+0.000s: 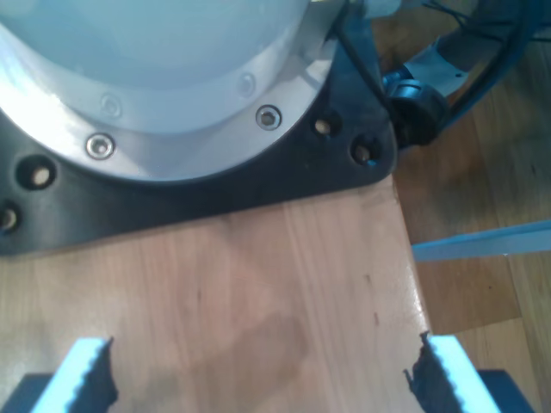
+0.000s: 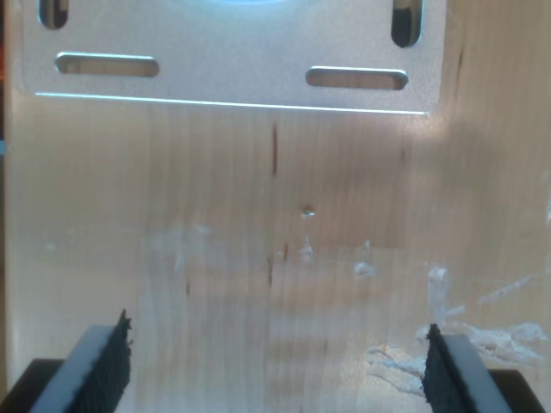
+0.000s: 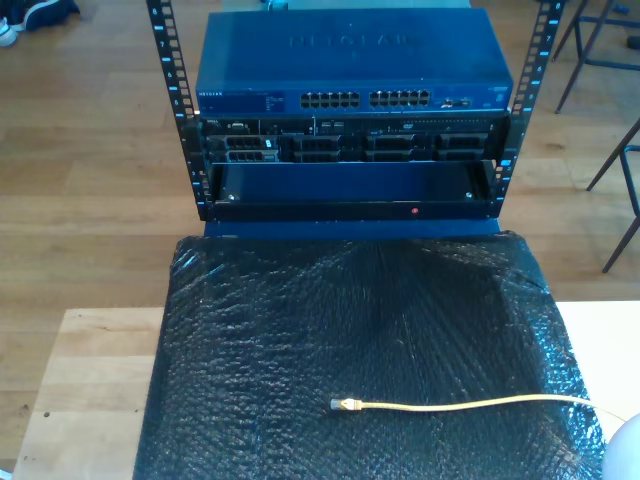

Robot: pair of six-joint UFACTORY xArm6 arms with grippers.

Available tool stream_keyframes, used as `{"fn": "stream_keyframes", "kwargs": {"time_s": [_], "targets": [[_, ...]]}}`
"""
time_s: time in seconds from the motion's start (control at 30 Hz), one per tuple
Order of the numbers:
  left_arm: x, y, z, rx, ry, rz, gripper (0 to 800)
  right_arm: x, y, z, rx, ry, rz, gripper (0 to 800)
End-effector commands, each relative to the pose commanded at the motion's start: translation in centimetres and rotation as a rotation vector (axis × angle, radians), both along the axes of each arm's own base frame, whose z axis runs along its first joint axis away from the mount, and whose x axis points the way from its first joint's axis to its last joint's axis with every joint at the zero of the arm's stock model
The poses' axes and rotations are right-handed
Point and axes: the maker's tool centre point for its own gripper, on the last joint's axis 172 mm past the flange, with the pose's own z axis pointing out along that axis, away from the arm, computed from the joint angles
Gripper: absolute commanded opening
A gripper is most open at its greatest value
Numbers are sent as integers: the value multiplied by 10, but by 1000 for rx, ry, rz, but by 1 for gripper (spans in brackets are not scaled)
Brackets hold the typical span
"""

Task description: Grab the cable and plug it in

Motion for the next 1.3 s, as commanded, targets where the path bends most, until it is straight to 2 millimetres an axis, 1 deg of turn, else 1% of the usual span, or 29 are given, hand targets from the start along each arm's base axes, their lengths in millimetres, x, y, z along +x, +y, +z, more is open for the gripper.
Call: {"fn": "stream_keyframes", "kwargs": {"time_s": [0.67,0.83,0.93,1.07,1.2,1.3], "targets": [[0,0,0,0,0,0,800,0,0,0,0,0,-1,799],[0,-1,0,-2,3,0,800,0,-2,3,-2,2,-2,800],[0,-2,0,-6,5,4,800,1,-7,8,-3,0,-6,800],[-1,-3,2,-11,8,6,800,1,-4,19,37,3,-8,800],[-1,4,12,-13,14,11,800,1,-6,38,70,7,-23,800],[-2,1,16,-33,22,10,800,2,-9,52,85,13,-41,800]]}}
